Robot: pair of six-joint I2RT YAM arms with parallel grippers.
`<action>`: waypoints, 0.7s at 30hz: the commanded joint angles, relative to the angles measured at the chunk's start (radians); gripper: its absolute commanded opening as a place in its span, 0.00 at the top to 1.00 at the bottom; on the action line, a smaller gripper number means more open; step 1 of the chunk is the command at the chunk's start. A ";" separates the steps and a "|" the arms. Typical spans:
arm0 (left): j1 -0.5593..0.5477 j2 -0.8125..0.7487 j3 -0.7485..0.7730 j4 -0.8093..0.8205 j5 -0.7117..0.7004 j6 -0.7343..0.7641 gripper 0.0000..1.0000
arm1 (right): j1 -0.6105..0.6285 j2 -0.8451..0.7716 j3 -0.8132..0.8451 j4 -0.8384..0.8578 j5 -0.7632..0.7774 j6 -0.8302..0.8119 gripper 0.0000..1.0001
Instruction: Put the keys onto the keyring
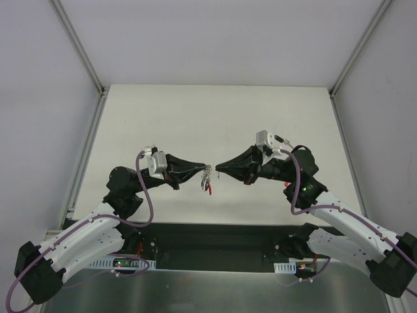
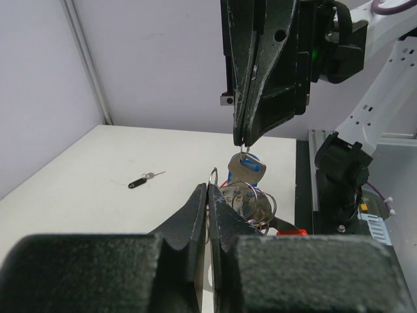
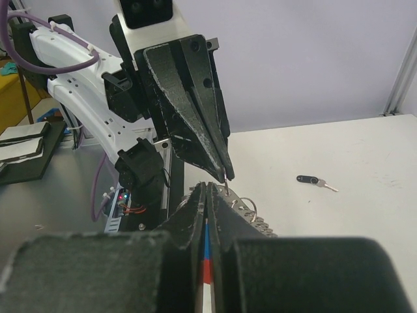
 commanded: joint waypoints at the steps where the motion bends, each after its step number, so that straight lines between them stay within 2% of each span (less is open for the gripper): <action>1: -0.010 -0.012 -0.001 0.132 -0.020 -0.075 1.00 | -0.006 -0.005 0.009 0.079 -0.003 -0.028 0.99; 21: -0.027 0.035 0.015 0.149 -0.011 -0.114 1.00 | -0.003 0.013 0.038 0.087 0.011 -0.061 0.99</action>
